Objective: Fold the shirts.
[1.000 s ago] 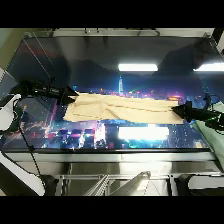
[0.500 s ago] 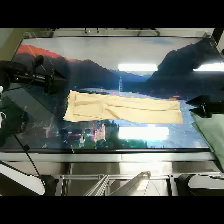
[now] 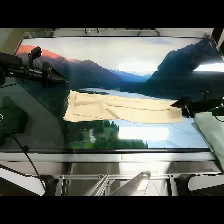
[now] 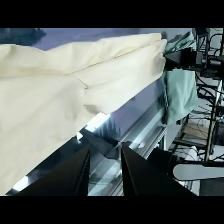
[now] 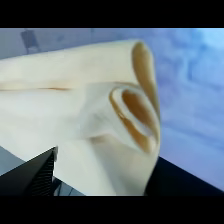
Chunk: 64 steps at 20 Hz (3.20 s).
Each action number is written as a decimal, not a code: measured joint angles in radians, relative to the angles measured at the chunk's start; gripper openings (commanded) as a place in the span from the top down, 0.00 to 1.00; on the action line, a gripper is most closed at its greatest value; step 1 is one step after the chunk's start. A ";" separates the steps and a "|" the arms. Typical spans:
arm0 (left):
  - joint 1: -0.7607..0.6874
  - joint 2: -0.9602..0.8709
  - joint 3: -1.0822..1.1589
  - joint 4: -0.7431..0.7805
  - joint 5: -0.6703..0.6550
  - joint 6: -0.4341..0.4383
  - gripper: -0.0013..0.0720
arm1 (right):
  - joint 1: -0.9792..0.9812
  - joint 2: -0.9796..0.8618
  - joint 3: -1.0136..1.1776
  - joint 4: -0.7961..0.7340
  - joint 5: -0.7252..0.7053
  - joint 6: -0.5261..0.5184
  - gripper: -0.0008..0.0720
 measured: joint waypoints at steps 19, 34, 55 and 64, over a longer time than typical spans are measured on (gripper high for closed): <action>-0.641 -0.296 0.066 0.068 -0.323 -0.055 0.97 | -0.025 0.010 0.192 0.084 0.231 -0.046 0.96; -0.683 -0.356 0.394 -0.048 -0.171 -0.132 0.97 | 0.185 0.122 0.314 0.337 0.404 0.021 0.96; 0.129 0.610 -0.365 -0.033 0.003 0.096 0.96 | 0.934 -0.187 0.538 0.447 -0.266 0.080 0.53; 0.117 0.701 -0.393 -0.035 0.010 0.116 0.96 | 0.530 0.011 0.358 -0.082 -0.027 0.308 0.02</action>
